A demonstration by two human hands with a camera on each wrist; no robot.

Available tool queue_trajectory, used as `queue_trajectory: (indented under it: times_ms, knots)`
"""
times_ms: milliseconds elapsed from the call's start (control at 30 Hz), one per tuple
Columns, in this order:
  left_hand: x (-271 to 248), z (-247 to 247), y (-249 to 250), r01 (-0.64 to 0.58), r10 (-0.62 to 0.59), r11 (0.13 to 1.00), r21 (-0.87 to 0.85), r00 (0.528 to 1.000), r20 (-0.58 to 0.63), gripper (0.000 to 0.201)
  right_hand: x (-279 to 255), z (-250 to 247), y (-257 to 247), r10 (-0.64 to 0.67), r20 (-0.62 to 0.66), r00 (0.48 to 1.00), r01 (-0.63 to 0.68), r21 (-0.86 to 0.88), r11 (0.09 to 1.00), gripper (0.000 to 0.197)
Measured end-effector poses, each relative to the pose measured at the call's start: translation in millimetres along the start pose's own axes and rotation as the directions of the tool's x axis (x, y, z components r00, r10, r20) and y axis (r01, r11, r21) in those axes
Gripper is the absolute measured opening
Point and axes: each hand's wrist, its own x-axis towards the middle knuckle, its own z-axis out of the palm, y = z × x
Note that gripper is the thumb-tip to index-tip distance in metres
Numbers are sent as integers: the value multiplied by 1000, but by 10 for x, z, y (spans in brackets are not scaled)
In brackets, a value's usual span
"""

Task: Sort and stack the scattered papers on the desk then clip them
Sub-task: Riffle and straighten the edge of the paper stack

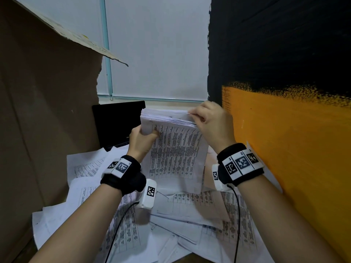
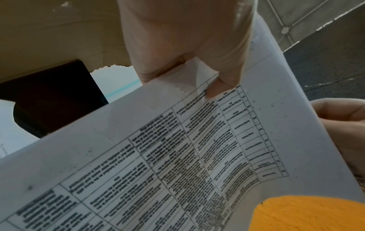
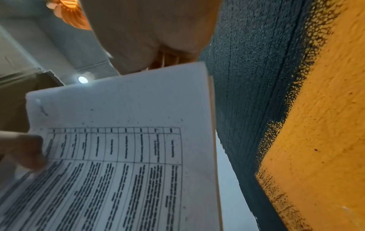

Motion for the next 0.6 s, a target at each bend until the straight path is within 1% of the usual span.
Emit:
queue_trajectory:
  times_ms: [67, 100, 167, 200, 267, 333, 400, 433, 500, 600]
  knots:
    - [15, -4, -5, 14, -14, 1000, 10, 1000, -22, 4, -27, 5, -21, -81, -29, 996, 80, -41, 996, 6]
    - [22, -6, -8, 22, -22, 1000, 15, 999, -32, 6, -37, 7, -27, -115, -22, 993, 114, -43, 993, 7]
    - [31, -12, -19, 27, -27, 1000, 14, 999, -33, 12, -36, 1, -33, -146, 13, 989, 146, -31, 989, 7]
    - [21, -13, -9, 28, -28, 1000, 8, 999, -27, 14, -27, -6, -29, -134, 36, 990, 135, -22, 991, 8]
    - [14, -11, -5, 26, -26, 1000, -10, 1000, -13, 10, 15, -34, -30, -73, 108, 991, 71, 20, 997, 13]
    - [13, -13, 1, 22, -23, 999, -28, 1000, -11, 9, 86, -74, -22, 30, 221, 975, -55, 109, 993, 16]
    - [22, -18, -6, 29, -29, 999, -32, 999, -15, 10, 177, -140, -17, 161, 357, 920, -244, 201, 949, 15]
    - [26, -22, -12, 31, -31, 999, -32, 999, -14, 9, 211, -166, -10, 199, 402, 894, -306, 220, 926, 15]
    - [16, -24, -10, 34, -34, 999, -33, 999, -7, 10, 254, -207, 3, 211, 454, 866, -339, 222, 914, 17]
    - [20, -28, -18, 44, -44, 998, -36, 999, -19, 13, 252, -258, 3, 193, 494, 848, -361, 270, 893, 20]
